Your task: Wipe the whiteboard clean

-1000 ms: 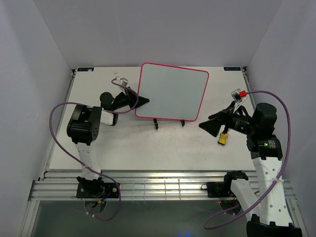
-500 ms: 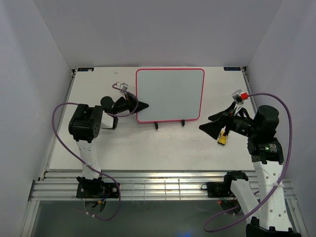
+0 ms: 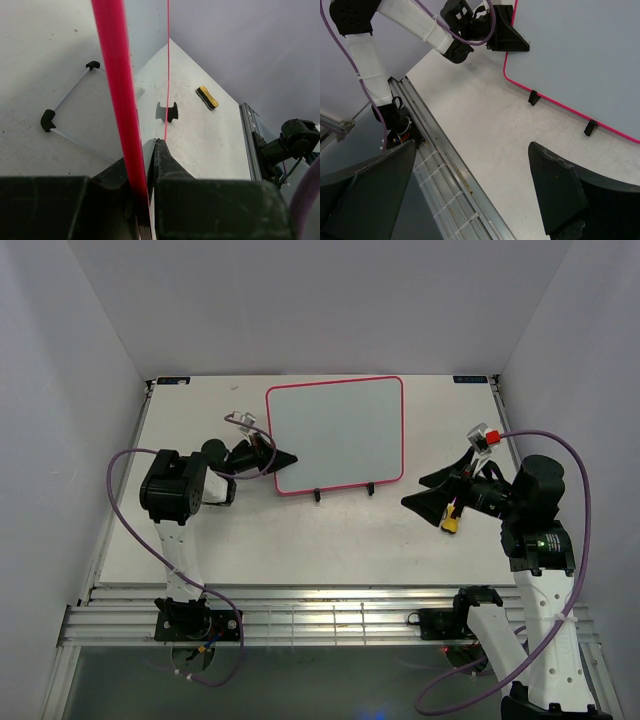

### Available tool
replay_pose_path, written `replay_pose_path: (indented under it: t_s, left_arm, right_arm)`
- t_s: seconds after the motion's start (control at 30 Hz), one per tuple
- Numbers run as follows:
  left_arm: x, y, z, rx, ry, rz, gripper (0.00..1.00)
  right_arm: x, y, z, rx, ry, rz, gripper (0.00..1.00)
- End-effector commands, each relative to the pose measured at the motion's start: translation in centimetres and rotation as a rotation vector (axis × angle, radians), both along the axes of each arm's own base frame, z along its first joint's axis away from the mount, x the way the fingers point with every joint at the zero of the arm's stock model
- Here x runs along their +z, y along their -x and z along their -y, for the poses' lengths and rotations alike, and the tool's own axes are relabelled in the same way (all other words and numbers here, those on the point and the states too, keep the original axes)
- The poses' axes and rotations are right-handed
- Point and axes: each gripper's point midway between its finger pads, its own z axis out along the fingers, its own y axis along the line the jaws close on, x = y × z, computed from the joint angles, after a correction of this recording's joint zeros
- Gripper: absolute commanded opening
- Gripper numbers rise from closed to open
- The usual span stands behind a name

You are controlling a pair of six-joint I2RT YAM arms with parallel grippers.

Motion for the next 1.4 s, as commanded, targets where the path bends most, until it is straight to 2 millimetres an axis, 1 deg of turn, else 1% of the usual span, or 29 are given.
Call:
replay_pose_path:
  t_s: [0.0, 0.03, 0.1, 0.17, 0.23, 0.37, 0.47, 0.53, 0.63, 0.67, 0.7, 0.77, 0.8, 0.83, 0.87, 1.0, 1.03, 1.1, 1.13, 1.17, 1.2, 1.23, 1.27, 1.3, 1.33, 1.37]
  left_arm:
    - [-1.5, -2.9, -3.4, 0.187, -0.083, 0.181, 0.2]
    - [-1.3, -2.7, -3.3, 0.189, -0.082, 0.189, 0.23]
    - [-1.6, -2.3, -3.4, 0.19, -0.08, 0.177, 0.3]
    - [-1.5, -2.2, -3.4, 0.193, -0.083, 0.178, 0.32]
    - [-1.5, -2.2, -3.5, 0.21, -0.084, 0.175, 0.39]
    - [-1.2, -2.2, -3.2, 0.202, -0.092, 0.187, 0.41]
    - [-1.5, -2.2, -2.6, 0.193, -0.122, 0.198, 0.44]
    - [-1.2, -2.0, -2.1, 0.182, -0.127, 0.217, 0.44]
    - [-0.7, -2.0, -1.7, 0.184, -0.132, 0.242, 0.48]
    - [-0.6, -2.0, -1.7, 0.187, -0.134, 0.246, 0.53]
    - [-0.4, -2.0, -1.6, 0.19, -0.135, 0.249, 0.71]
    - [-0.1, -2.0, -1.6, 0.191, -0.135, 0.253, 0.72]
    - [0.1, -2.2, -1.7, 0.197, -0.135, 0.257, 0.84]
    - [0.5, -2.2, -1.8, 0.203, -0.134, 0.264, 0.92]
    - [0.6, -2.2, -1.7, 0.203, -0.134, 0.268, 0.98]
    - [1.2, -2.6, -1.8, 0.215, -0.141, 0.283, 0.98]
    - [1.1, -2.7, -1.9, 0.218, -0.146, 0.27, 0.98]
    - [1.3, -3.0, -2.2, 0.25, -0.156, 0.271, 0.98]
    - [1.0, -3.5, -2.6, 0.288, -0.17, 0.244, 0.98]
    - [1.6, -3.8, -2.8, 0.31, -0.176, 0.253, 0.98]
    - [1.6, -4.2, -3.3, 0.348, -0.187, 0.24, 0.98]
    - [1.1, -4.7, -4.2, 0.411, -0.207, 0.205, 0.98]
    - [1.2, -4.8, -4.6, 0.44, -0.215, 0.204, 0.98]
    - [2.2, -4.9, -5.1, 0.474, -0.214, 0.216, 0.98]
    - [2.1, -4.5, -5.5, 0.491, -0.225, 0.207, 0.98]
    - [2.3, -4.6, -6.0, 0.533, -0.232, 0.202, 0.98]
  right_arm:
    - [1.3, 0.3, -0.2, 0.024, -0.002, 0.072, 0.98]
    - [1.4, 0.3, -0.2, 0.024, -0.002, 0.073, 0.98]
    - [1.4, 0.3, -0.2, 0.021, -0.001, 0.075, 0.98]
    - [1.3, 0.3, -0.2, 0.02, -0.001, 0.076, 0.98]
    - [1.3, 0.3, -0.2, 0.02, -0.002, 0.072, 0.98]
    - [1.3, 0.3, -0.2, 0.017, 0.001, 0.072, 0.98]
    - [1.2, 0.1, -0.2, 0.02, 0.001, 0.065, 0.98]
    - [1.2, 0.0, -0.2, 0.019, 0.001, 0.065, 0.98]
    - [1.3, -0.1, -0.2, 0.017, 0.002, 0.065, 0.98]
    - [1.2, -0.2, -0.2, 0.017, 0.002, 0.062, 0.98]
    - [1.1, -0.2, -0.2, 0.017, 0.002, 0.061, 0.98]
    - [1.1, -0.2, -0.2, 0.016, 0.003, 0.061, 0.99]
    - [1.1, -0.2, -0.2, 0.013, 0.004, 0.062, 0.99]
    - [1.2, -0.2, -0.2, 0.012, 0.004, 0.062, 0.99]
    - [1.0, -0.3, -0.2, 0.01, 0.006, 0.059, 0.99]
    - [1.1, -0.3, -0.2, 0.01, 0.007, 0.063, 0.99]
    - [1.1, -0.3, -0.2, 0.009, 0.008, 0.066, 0.99]
    - [1.0, -0.3, -0.2, 0.011, 0.007, 0.063, 0.99]
    - [0.9, -0.3, -0.2, 0.011, 0.007, 0.062, 0.99]
    - [0.8, -0.4, -0.2, 0.008, 0.008, 0.057, 0.99]
    - [0.8, -0.5, -0.1, 0.001, 0.012, 0.06, 0.99]
    - [0.8, -0.5, -0.1, -0.004, 0.014, 0.059, 0.99]
    - [0.6, -0.6, 0.0, -0.01, 0.015, 0.055, 0.98]
    - [0.7, -0.8, 0.1, -0.026, 0.019, 0.059, 0.97]
    - [0.6, -0.9, 0.2, -0.038, 0.022, 0.06, 0.95]
    - [0.5, -1.1, 0.4, -0.051, 0.025, 0.06, 0.93]
